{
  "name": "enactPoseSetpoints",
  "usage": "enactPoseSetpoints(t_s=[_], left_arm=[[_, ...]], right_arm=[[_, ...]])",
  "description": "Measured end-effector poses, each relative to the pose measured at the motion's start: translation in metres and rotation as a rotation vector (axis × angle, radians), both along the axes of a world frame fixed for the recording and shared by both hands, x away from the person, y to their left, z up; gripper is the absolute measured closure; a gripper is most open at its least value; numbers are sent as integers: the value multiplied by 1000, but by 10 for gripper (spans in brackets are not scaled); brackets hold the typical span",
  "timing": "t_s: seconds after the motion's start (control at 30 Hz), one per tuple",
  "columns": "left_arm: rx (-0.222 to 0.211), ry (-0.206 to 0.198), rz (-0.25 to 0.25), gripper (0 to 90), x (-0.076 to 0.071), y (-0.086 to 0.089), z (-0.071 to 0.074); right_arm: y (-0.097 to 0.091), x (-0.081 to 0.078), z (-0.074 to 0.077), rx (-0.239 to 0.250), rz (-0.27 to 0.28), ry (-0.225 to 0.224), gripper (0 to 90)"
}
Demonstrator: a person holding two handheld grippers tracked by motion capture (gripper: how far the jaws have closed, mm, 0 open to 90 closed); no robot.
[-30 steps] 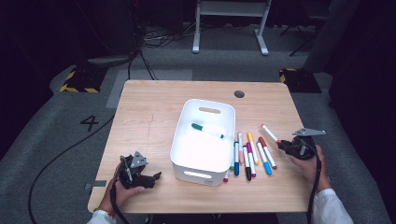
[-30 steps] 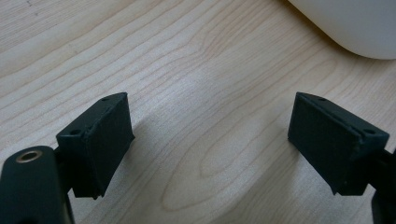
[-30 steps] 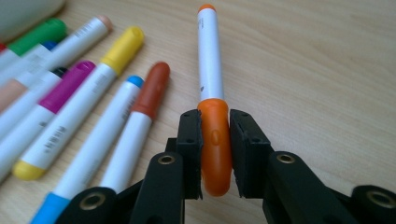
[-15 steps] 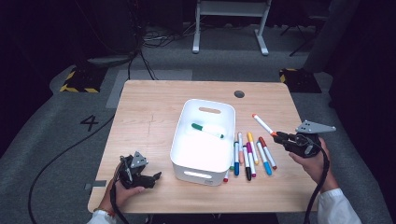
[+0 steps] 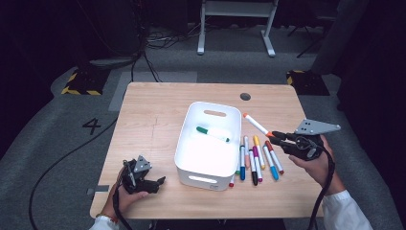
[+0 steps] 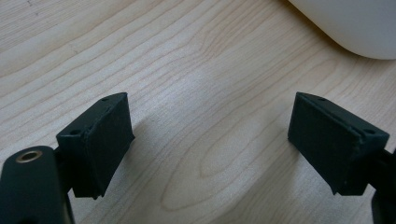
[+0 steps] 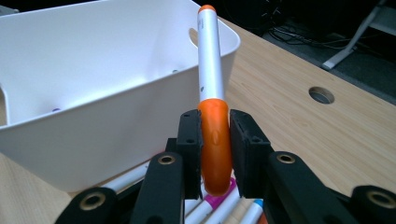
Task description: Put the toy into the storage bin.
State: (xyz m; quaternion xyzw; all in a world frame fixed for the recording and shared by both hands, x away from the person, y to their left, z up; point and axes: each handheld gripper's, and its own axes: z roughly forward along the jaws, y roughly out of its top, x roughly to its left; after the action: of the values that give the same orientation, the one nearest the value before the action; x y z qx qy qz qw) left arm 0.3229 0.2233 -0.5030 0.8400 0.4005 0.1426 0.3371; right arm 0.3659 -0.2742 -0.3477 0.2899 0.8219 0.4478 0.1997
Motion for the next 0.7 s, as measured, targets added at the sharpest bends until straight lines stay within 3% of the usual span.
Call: enactPoseSetpoints(t_s=[0.4, 0.7], left_arm=[[0, 0, 0, 138, 0, 0, 0], [0, 0, 0, 139, 0, 0, 0]], right_arm=[[42, -4, 12, -41, 103, -4, 753], [76, -8, 12, -63, 194, 7, 753]])
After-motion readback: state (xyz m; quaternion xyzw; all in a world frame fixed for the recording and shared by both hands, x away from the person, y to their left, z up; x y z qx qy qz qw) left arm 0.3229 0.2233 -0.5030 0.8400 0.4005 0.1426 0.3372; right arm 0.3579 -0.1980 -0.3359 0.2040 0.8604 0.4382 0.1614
